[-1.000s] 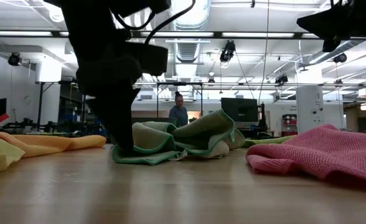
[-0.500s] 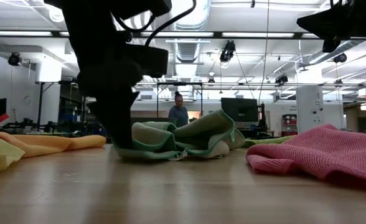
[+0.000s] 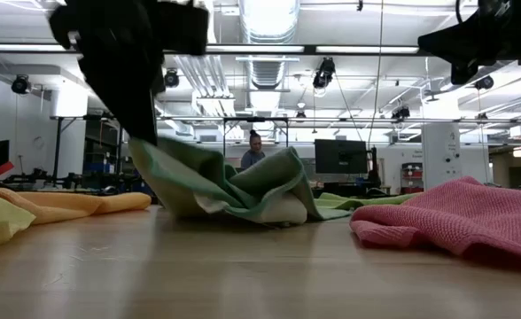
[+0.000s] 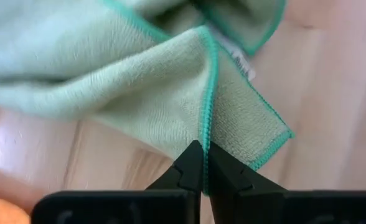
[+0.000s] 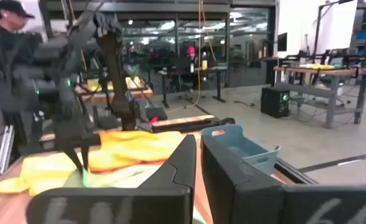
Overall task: Fold microfiber towels
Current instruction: Fold the blue towel
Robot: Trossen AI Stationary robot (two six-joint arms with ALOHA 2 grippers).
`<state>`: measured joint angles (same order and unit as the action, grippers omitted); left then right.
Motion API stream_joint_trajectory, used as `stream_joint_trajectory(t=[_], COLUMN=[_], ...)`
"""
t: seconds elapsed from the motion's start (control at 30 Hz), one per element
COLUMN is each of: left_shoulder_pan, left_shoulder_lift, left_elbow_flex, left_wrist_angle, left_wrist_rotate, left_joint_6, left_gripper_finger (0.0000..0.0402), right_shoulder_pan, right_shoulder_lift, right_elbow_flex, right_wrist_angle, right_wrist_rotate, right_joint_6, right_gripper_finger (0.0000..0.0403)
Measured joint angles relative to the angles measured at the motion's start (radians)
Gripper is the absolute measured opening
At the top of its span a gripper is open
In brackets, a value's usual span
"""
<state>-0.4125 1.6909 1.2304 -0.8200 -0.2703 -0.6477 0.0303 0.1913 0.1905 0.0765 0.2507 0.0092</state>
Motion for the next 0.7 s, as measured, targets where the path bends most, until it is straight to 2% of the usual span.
stream_joint_trajectory(t=[0.3,0.43,0.7], left_shoulder_pan=[-0.026,-0.028,-0.023], left_shoulder_lift=[-0.148,-0.203,-0.316], left_elbow_flex=[0.000,0.000,0.011], left_wrist_angle=[-0.047,-0.061,-0.059], left_wrist_rotate=[-0.027,-0.044,-0.136], left_joint_6=[0.007,0.024,0.057], left_gripper_finger=[0.0000,0.0000,0.0000], right_shoulder_pan=[0.000,0.000,0.003], right_shoulder_lift=[0.257,0.366,0.571], right_elbow_flex=[0.000,0.011,0.155], right_wrist_angle=[0.219,0.289,0.293], right_wrist_rotate=[-0.047,-0.046,-0.052], right_joint_6=[0.010,0.027,0.042], right_gripper_finger=[0.0064,0.0099,0.0185])
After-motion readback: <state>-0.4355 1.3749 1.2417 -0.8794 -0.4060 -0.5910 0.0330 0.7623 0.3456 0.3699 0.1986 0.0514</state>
